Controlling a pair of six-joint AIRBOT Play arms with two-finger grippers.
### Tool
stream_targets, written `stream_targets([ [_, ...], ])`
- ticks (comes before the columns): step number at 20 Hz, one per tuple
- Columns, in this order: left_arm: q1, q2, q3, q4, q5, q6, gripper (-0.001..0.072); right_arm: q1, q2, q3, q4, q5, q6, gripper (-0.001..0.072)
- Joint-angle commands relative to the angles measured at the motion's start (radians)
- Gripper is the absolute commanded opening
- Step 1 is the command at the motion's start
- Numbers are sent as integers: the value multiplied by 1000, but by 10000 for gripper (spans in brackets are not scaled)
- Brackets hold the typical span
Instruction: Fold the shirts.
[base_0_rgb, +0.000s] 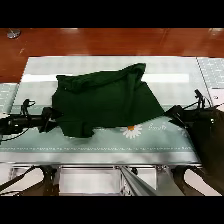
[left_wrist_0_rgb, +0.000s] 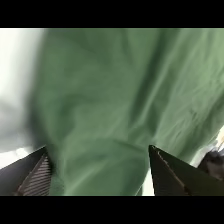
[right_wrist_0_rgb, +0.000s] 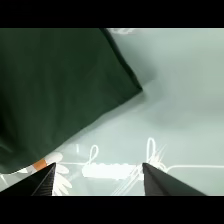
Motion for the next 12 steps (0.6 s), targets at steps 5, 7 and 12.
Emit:
stream_targets([
  [5, -126, -6, 1, -55, 113, 46, 23, -1, -8, -41, 27, -35, 14, 628],
  [7, -126, -6, 11, -55, 89, 47, 23, 0, -46, -40, 49, -44, 20, 628],
  [12, -127, -6, 14, -55, 81, 47, 23, 4, -163, 27, 101, -64, -12, 628],
])
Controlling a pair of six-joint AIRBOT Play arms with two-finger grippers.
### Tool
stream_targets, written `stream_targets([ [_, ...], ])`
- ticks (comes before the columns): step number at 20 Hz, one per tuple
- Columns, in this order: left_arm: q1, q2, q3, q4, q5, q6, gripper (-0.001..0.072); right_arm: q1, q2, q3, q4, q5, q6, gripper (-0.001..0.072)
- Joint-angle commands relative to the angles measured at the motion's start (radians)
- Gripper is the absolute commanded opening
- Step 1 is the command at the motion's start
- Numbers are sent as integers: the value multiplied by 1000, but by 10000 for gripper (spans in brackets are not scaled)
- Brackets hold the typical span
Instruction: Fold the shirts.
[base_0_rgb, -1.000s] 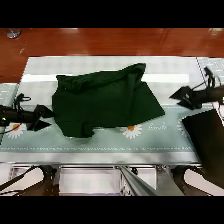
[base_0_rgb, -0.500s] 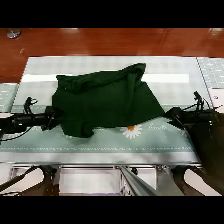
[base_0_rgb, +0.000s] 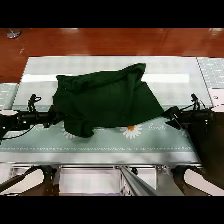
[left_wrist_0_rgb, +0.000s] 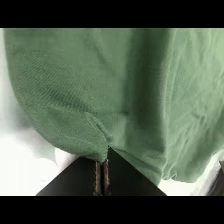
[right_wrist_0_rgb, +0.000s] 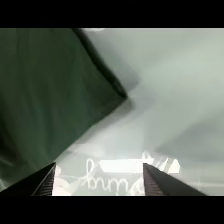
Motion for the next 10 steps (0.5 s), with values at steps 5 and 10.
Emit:
stream_targets([
  [5, -3, 0, 3, -4, -33, 10, 23, 181, -242, 233, 34, -49, 82, 628],
  [10, -3, 5, 18, -5, -74, 17, 23, 289, -384, 419, 34, -8, 157, 149],
])
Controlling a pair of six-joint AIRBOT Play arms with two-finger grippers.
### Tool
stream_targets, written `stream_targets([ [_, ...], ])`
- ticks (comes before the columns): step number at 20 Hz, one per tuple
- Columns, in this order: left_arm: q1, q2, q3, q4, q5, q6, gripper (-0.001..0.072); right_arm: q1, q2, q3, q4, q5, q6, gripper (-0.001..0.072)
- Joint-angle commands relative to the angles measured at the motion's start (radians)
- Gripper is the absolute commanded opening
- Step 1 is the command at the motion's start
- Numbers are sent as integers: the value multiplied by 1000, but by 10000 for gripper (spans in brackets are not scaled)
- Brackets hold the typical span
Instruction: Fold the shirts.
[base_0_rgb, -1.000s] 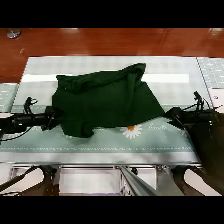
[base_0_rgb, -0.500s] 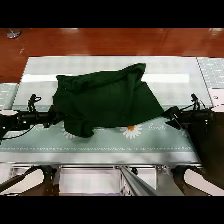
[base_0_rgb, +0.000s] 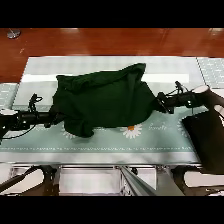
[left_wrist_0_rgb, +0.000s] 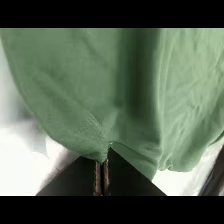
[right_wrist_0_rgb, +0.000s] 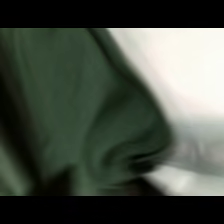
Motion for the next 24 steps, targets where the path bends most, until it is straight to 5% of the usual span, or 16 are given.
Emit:
stream_targets([
  [1, 0, 17, 35, -1, -56, 4, 23, 71, -74, 142, 6, 49, 39, 19],
  [4, 1, 107, 210, -1, -96, 2, 23, 64, -45, 370, -46, 126, 71, 18],
  [12, 2, 245, 1093, 50, -84, -52, 23, 58, 147, 1227, -236, 236, 135, 18],
  [17, 2, 317, 1423, 374, -106, -183, 23, 57, 455, 1229, -422, 276, 91, 18],
  [24, -158, 558, 1442, 779, -195, -231, 23, 57, 759, 1156, -556, 405, 89, 18],
])
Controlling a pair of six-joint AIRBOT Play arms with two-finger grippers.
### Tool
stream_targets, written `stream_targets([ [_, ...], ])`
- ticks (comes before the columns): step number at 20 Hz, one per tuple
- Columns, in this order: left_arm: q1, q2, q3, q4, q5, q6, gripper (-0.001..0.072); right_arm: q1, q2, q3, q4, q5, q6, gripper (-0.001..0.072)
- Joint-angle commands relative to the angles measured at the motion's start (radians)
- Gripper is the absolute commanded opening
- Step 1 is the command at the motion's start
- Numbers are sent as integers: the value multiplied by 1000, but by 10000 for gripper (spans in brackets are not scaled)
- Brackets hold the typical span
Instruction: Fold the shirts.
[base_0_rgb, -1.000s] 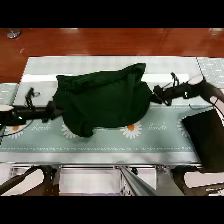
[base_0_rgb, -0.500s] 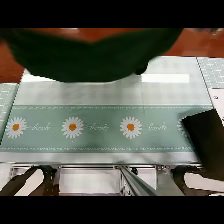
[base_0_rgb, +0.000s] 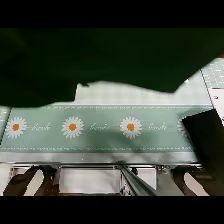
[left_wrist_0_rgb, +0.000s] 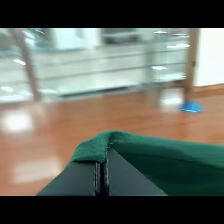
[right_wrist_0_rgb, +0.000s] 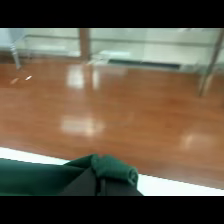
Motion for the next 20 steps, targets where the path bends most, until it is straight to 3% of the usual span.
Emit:
stream_targets([
  [1, -141, 97, 21, 273, -49, -57, 22, 0, 145, -66, -55, 55, 11, 18],
  [5, -301, 109, -74, 426, -134, -120, 22, 0, 183, -195, -32, 161, 47, 18],
  [9, -315, 63, -372, 425, -128, -129, 23, 0, 169, -455, 20, 93, 45, 18],
  [13, -315, -100, -575, 425, 32, -188, 23, 1, 6, -679, 124, -62, -15, 18],
  [20, -315, -521, -594, 417, 319, -315, 23, 3, -533, -639, 266, -318, -70, 18],
])
